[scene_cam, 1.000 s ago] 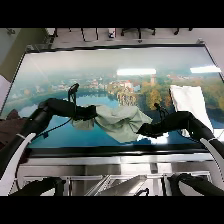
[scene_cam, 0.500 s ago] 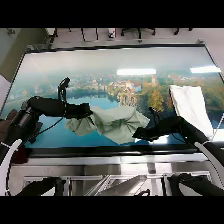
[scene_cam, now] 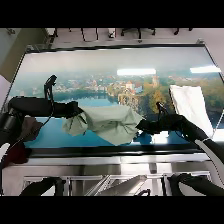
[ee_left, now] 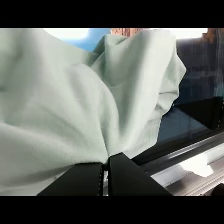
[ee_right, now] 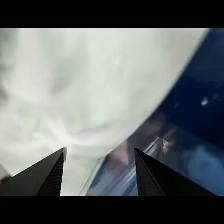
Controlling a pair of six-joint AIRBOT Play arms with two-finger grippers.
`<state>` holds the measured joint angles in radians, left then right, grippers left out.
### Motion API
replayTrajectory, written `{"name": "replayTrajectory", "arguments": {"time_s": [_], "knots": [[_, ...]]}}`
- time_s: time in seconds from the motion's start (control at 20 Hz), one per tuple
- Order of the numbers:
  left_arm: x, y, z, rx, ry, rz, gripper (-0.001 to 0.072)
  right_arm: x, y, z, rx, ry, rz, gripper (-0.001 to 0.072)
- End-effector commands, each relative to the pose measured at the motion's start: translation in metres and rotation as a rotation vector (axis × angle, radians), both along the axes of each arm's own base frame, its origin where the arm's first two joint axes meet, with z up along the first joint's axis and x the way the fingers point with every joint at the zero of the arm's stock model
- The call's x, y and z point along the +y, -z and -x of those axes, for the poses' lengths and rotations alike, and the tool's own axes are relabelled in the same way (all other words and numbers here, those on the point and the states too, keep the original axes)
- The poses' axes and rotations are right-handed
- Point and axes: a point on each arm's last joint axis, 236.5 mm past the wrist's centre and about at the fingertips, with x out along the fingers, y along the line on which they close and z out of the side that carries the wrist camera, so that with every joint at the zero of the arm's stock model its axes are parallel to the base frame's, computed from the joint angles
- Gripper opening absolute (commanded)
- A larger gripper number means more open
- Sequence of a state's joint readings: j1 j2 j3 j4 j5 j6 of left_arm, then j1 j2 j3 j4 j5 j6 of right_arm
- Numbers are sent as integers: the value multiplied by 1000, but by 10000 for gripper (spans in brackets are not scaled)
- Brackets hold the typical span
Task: Fold the shirts.
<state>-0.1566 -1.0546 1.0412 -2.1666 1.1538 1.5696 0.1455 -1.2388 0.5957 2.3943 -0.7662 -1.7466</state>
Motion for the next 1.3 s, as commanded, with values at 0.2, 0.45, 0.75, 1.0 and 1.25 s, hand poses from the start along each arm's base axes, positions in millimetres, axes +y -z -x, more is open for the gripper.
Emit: {"name": "replayTrajectory", "arguments": {"time_s": [0.2, 0.45, 0.75, 1.0, 1.25], "knots": [[11, -4, 1, -32, 29, -20, 17, 2, 23, -3, 63, 54, -9, 488], [11, -4, 1, -35, 36, -23, 17, 14, 15, -25, -22, 88, -4, 458], [11, -4, 1, -46, 49, -28, 17, 23, -10, -46, -75, 64, -32, 73], [11, -4, 1, -47, 49, -28, 17, 34, -30, -53, -93, 25, -64, 28], [11, -4, 2, -45, 51, -29, 17, 25, -21, -38, -50, -39, -14, 509]]}}
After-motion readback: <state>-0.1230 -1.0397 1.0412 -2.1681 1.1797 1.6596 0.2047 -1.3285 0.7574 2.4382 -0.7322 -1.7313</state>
